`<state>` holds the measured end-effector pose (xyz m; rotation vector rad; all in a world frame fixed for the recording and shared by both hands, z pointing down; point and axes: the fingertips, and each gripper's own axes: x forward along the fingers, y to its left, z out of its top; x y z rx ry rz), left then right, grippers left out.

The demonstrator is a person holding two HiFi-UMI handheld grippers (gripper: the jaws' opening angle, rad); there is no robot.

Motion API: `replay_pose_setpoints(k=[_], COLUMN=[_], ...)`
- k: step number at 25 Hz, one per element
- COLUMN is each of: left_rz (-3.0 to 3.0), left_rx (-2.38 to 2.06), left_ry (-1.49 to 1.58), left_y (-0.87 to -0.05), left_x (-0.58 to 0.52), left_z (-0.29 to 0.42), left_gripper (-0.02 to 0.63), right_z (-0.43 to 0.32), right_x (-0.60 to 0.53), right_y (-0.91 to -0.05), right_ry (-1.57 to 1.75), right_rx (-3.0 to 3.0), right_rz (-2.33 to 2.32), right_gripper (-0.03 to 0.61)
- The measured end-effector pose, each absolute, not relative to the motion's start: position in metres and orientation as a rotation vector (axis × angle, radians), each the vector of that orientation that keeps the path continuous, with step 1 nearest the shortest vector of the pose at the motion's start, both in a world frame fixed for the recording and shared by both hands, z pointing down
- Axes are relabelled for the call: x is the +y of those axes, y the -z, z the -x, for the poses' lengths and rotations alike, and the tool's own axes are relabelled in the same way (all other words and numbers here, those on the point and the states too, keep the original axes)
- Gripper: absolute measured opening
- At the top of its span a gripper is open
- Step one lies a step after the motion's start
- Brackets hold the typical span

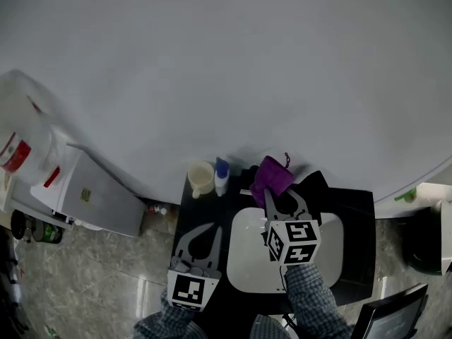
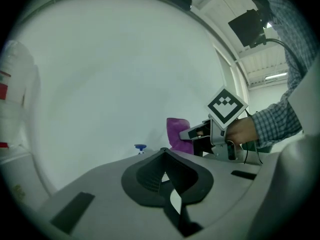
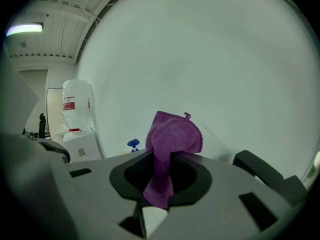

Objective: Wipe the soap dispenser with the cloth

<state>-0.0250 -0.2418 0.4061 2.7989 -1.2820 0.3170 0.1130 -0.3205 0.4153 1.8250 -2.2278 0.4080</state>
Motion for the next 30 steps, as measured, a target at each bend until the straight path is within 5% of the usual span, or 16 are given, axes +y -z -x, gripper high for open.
replay_pose_setpoints(k=[23,30], left_rz=[-2.710,-2.737], left_rx=[-1.408,-1.380], left_ry=[-0.279,-0.267], left_y=[-0.421,-0.420], left_x=[-0.263,-0.267], left_z=[0.025,0.017], left_gripper=[0.002,0.002], right_z=[-0.151,-0.159], right_x=[-0.358,-0.343], right_y=[-0.568,-0.548], right_ry=[-0.609,-0.591], right_rx=[-1.943,-1.935], right_rz=[-1.555,-1.572], right_gripper=[0.078,0.078])
